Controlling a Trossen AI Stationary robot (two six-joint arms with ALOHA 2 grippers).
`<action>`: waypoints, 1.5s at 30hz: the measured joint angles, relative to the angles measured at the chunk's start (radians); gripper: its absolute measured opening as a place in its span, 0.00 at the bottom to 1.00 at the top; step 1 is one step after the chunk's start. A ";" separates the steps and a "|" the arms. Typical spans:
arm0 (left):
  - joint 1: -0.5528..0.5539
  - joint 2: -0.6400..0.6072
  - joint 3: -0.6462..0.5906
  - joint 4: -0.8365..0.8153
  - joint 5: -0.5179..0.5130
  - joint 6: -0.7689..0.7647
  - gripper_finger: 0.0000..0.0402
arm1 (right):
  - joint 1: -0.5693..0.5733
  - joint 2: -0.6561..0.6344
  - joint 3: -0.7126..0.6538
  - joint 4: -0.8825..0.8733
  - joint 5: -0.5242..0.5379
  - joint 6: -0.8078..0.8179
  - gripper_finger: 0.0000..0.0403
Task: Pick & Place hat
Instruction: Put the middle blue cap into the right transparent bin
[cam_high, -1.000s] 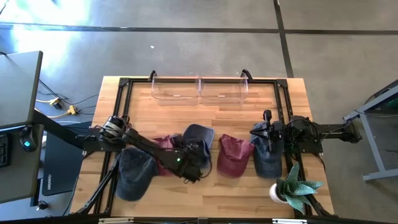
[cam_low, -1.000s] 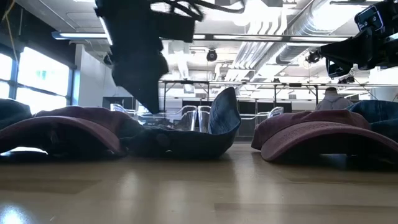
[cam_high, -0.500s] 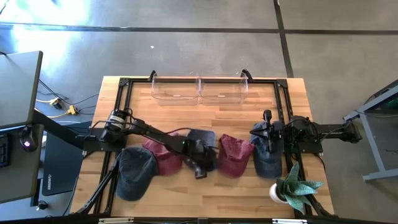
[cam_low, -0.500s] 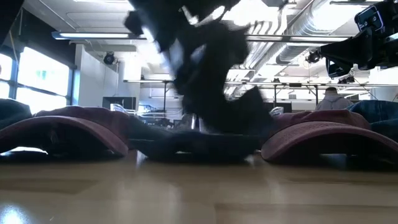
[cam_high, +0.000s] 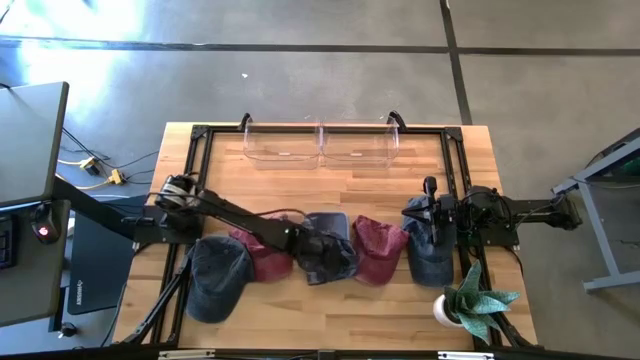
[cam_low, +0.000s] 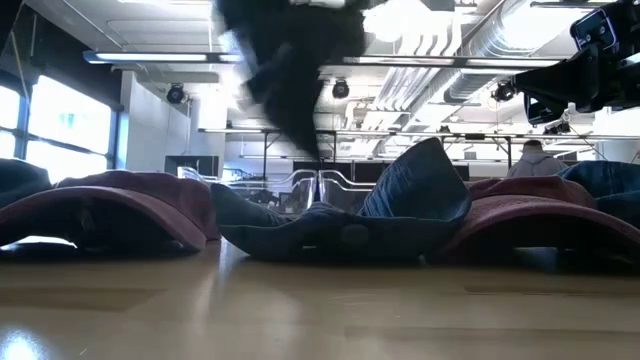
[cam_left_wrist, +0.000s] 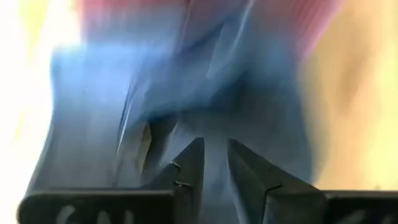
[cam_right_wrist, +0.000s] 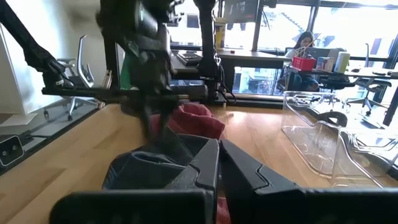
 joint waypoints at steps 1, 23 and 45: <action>0.001 0.006 -0.006 -0.011 -0.002 -0.009 0.14 | 0.000 -0.001 0.000 0.000 0.000 0.000 0.03; -0.026 0.029 0.024 0.142 0.137 0.070 0.01 | 0.000 0.040 0.000 0.001 -0.003 0.000 0.03; -0.073 -0.026 -0.196 0.278 -0.025 -0.107 0.01 | 0.134 0.319 0.000 0.582 -0.040 0.352 0.03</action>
